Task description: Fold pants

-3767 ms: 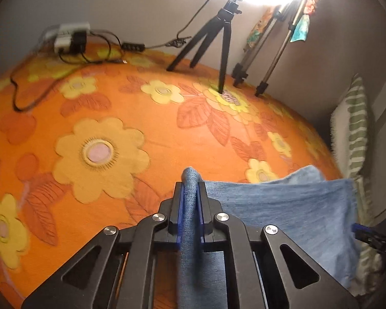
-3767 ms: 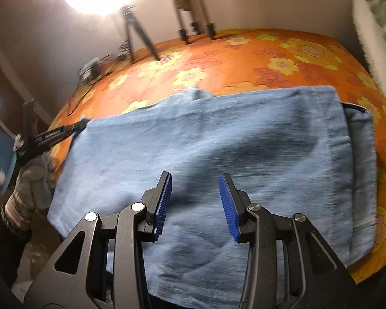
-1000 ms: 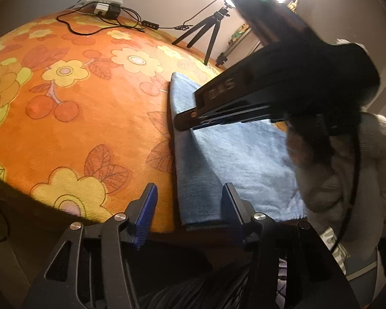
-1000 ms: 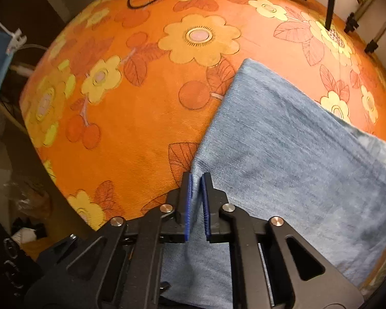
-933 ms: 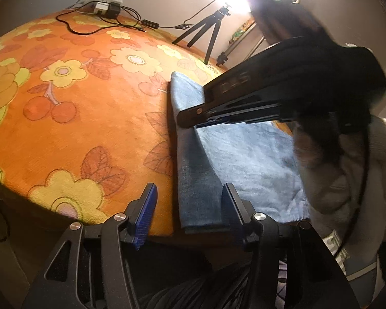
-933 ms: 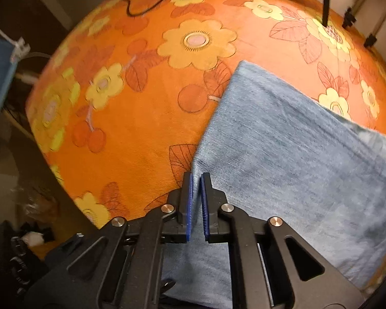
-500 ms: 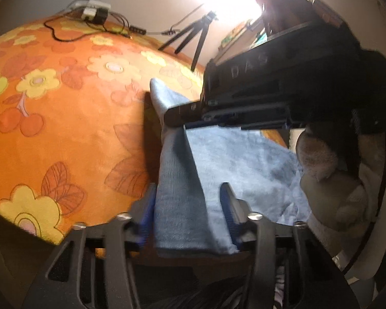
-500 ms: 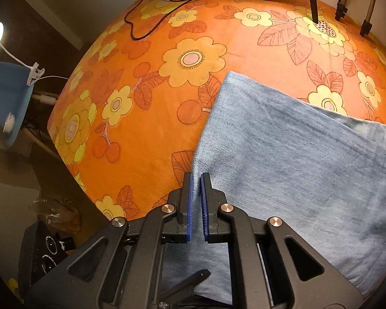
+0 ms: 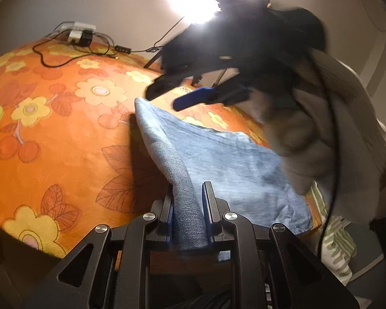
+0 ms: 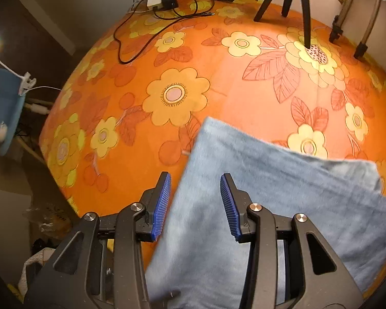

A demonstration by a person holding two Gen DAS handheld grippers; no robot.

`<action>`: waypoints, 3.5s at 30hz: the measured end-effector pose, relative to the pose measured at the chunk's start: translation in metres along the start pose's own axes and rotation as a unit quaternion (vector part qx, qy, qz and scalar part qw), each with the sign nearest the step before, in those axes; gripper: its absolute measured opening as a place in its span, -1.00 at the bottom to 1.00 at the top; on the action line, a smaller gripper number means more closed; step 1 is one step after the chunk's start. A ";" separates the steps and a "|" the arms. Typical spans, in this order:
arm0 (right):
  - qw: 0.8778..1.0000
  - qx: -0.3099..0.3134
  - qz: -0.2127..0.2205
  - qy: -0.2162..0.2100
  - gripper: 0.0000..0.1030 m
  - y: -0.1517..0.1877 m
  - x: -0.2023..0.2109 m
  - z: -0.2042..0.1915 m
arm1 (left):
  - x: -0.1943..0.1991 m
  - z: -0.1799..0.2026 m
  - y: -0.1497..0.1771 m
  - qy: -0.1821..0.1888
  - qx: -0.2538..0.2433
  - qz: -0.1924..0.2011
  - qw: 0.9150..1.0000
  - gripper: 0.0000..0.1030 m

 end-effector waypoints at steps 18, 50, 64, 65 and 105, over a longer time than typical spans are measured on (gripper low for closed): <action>0.990 0.029 -0.046 0.134 -0.61 -0.023 -0.035 -0.012 | 0.002 0.032 -0.001 0.000 -0.052 -0.002 0.999 -0.68; 0.986 -0.123 0.105 -0.041 -0.89 0.094 0.083 0.204 | -0.048 0.163 -0.009 0.088 -0.168 -0.052 0.980 -0.89; 0.969 -0.208 0.123 -0.059 -0.89 0.163 0.086 0.318 | -0.043 0.137 -0.023 0.060 -0.153 -0.068 0.984 -0.87; 0.968 -0.212 0.122 -0.058 -0.89 0.167 0.085 0.323 | -0.044 0.140 -0.019 0.059 -0.157 -0.074 0.983 -0.88; 0.953 -0.248 0.154 -0.075 -0.80 0.239 0.090 0.401 | -0.149 0.190 0.004 0.062 -0.234 -0.171 0.955 -0.70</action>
Point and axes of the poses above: each gripper's, at about its wrist camera, not at the fingertips, and x roughly against the way its jaws point, z to its right, y to its underside, the point moved 3 cm from there along -x, roughly the way its jaws point, and after that the axes turned 15 degrees about -z, right-handed, at the moved point
